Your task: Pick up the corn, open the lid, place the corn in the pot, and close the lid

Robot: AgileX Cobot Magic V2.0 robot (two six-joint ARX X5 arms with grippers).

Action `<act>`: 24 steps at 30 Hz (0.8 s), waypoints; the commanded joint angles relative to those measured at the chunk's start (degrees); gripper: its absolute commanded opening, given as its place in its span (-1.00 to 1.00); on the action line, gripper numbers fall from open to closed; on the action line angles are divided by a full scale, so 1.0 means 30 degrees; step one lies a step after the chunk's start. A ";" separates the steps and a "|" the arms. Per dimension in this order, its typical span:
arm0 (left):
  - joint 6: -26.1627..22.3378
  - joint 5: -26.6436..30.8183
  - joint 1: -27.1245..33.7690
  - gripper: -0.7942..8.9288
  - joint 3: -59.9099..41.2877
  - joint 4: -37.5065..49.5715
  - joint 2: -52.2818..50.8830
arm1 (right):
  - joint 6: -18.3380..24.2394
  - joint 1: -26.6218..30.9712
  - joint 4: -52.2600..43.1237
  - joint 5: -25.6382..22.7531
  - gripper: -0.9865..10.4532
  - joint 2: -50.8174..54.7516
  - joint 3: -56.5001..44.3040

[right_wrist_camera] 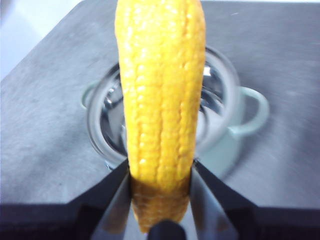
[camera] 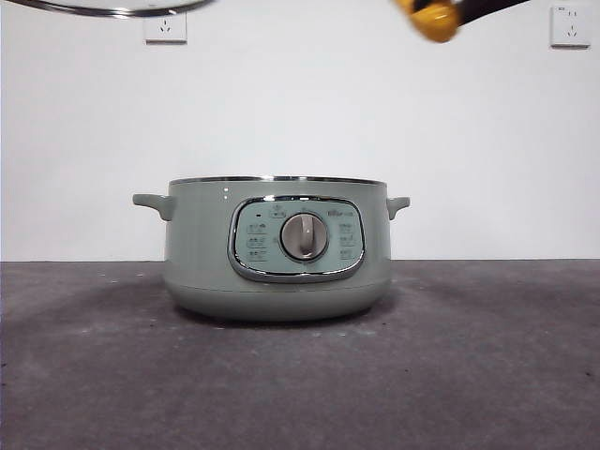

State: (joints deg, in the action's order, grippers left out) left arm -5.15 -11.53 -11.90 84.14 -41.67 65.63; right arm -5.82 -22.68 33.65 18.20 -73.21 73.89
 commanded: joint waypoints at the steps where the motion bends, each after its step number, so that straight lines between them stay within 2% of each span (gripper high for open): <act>1: -0.0240 -0.0168 0.0707 -0.85 -0.0750 0.0350 -0.1260 | -0.0189 -0.0729 -0.0219 -0.0189 -0.86 -0.2324 0.2164; 8: -0.0117 -0.0291 0.1617 -0.85 -0.4226 0.0204 -0.4663 | 0.0066 -0.2135 0.0925 -0.1158 -0.86 -0.8043 0.7606; 14: 0.0663 -0.0299 0.1661 -0.85 -0.6615 0.0291 -0.7344 | 0.0444 -0.3045 0.2317 -0.1916 -0.86 -1.2721 1.1497; 18: 0.0656 -0.0299 0.1654 -0.85 -0.6848 -0.0066 -0.8145 | 0.0597 -0.3483 0.3024 -0.2426 -0.86 -1.5008 1.3019; 24: 0.0634 -0.0299 0.1654 -0.85 -0.6848 -0.0240 -0.8437 | 0.0605 -0.3956 0.3410 -0.3016 -0.86 -1.6874 1.3187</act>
State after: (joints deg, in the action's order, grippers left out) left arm -3.79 -12.14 -7.14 63.16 -44.82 40.86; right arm -4.49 -34.28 43.99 9.45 -122.89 113.14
